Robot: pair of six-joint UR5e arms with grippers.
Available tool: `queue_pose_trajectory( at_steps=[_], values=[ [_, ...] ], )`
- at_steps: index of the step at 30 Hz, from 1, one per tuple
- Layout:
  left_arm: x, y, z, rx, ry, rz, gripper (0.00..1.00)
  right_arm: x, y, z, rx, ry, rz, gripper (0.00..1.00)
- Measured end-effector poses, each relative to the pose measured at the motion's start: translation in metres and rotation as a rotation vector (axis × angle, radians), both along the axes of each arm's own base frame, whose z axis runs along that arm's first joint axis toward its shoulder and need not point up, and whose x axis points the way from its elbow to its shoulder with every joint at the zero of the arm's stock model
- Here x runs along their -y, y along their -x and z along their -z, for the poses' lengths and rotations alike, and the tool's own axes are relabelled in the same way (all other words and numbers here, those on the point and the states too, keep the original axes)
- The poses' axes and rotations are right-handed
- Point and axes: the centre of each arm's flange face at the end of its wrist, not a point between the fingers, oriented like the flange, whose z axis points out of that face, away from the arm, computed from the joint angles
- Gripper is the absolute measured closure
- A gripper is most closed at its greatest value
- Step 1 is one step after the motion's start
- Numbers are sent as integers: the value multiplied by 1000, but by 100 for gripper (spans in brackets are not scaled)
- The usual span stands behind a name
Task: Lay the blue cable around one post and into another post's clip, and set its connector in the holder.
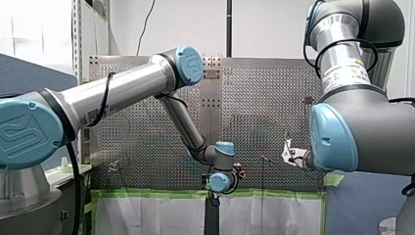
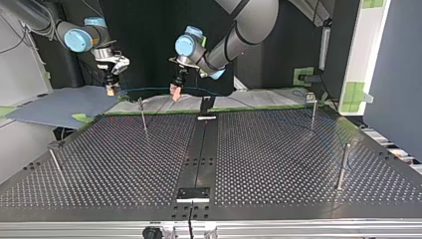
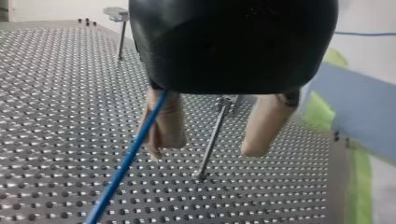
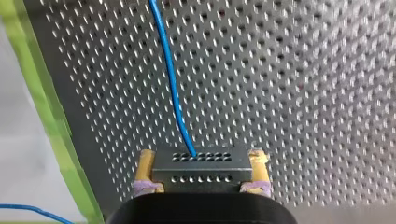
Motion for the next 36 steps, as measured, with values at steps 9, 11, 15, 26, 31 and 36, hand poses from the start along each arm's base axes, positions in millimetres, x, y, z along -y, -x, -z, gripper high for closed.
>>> queue_pose_trajectory(
  at_steps=[9,11,15,26,31,36],
  values=[
    [7,-4,-9,73,49,-23,100,11,19,-2,18,31,73,98],
    [11,-3,-11,95,51,-21,100,14,23,-3,27,42,82,98],
    [16,-2,-15,136,50,-15,100,21,31,-6,47,70,105,98],
    [27,7,-18,175,23,6,100,44,43,-17,83,106,133,98],
    [31,9,-20,190,33,15,100,48,47,-18,81,115,149,98],
    [32,8,-21,195,38,20,100,55,52,-10,71,110,166,98]
  ],
)
